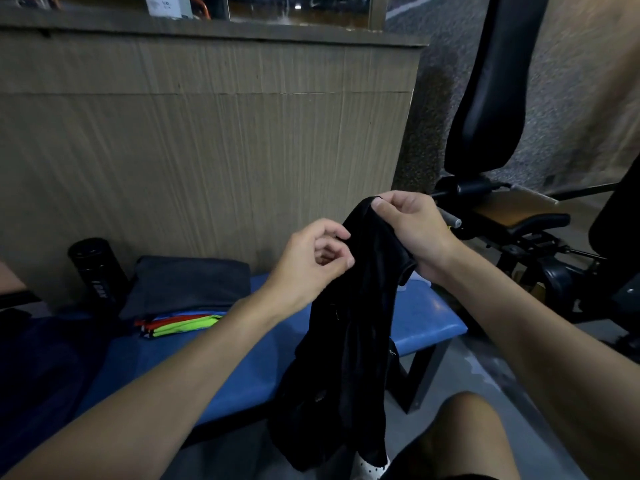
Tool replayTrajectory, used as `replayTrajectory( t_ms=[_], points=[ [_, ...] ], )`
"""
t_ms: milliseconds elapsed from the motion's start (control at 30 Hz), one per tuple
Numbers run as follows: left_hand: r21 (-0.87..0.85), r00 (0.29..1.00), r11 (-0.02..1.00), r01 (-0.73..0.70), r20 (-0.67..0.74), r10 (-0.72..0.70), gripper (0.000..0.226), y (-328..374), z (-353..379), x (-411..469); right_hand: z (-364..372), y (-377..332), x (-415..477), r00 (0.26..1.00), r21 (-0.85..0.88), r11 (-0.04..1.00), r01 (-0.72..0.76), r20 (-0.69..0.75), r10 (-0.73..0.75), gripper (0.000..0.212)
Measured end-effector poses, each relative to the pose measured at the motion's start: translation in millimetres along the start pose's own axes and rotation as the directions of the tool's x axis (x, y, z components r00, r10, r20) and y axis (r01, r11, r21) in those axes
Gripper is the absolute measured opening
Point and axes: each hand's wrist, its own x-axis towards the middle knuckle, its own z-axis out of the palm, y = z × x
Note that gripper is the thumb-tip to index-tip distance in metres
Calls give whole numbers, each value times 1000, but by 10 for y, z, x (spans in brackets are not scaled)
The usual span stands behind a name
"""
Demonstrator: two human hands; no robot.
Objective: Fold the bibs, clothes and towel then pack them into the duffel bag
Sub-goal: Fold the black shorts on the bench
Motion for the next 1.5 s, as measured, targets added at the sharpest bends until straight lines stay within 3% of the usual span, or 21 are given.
replayTrajectory(
  t_ms=[100, 233, 367, 433, 533, 633, 700, 767, 867, 933, 1000, 1100, 1200, 1300, 1400, 1500],
  points=[
    [-46, 998, 999, -19, -58, 16, 29, 7, -8, 43, -65, 7, 0, 999, 28, 999, -23, -25, 23, 23],
    [9, 991, 996, 92, 92, -93, 30, 22, 105, 40, -66, -52, 11, 999, 53, 998, -23, -30, 25, 25],
    [43, 992, 991, 123, -5, -123, 9, -61, 247, 43, -90, -63, 24, 999, 40, 999, -26, -35, 28, 26],
    [16, 990, 990, 141, -27, -140, 11, -51, 220, 53, -155, -50, 34, 997, 19, 999, -39, -65, 40, 25],
    [40, 993, 993, 109, -51, -107, 16, 10, 121, 90, -301, 42, 105, 986, -46, 994, -96, -142, 89, 22],
    [66, 994, 997, 32, -105, -25, 23, 120, 56, 195, -393, 149, 169, 984, -222, 967, -128, -152, 95, 17],
    [114, 989, 994, 3, -150, 14, 25, 197, 38, 291, -365, 135, 134, 982, -311, 950, -41, -186, -19, 18],
    [188, 984, 982, -3, -175, 37, 24, 257, 27, 379, -276, 50, 1, 957, -306, 941, 146, -196, -212, 19],
    [289, 982, 957, 7, -185, 48, 24, 307, 6, 481, -149, 20, -227, 941, -274, 903, 330, 18, -339, 29],
    [338, 984, 941, 3, -169, 58, 23, 337, -15, 515, -126, 101, -286, 920, -442, 807, 392, 194, -340, 50],
    [358, 987, 934, -3, -148, 59, 25, 351, -39, 516, -158, 193, -260, 889, -571, 682, 457, 267, -373, 48],
    [331, 987, 944, 14, -157, 41, 31, 341, -88, 495, -216, 224, -216, 873, -593, 653, 472, 208, -442, 20],
    [342, 988, 938, 52, -152, 1, 41, 304, -138, 463, -198, 159, -193, 874, -598, 653, 465, 193, -446, 7],
    [375, 991, 924, 70, -128, -23, 34, 226, -161, 391, -157, 44, -161, 891, -618, 659, 428, 169, -421, 14],
    [255, 999, 967, 24, -50, -12, 20, 170, -151, 249, -149, -46, -137, 905, -596, 691, 408, 164, -393, 25],
    [226, 998, 972, -66, 10, 65, 35, 151, -129, 101, -135, -104, -109, 888, -579, 688, 437, 156, -433, 29]
  ],
)
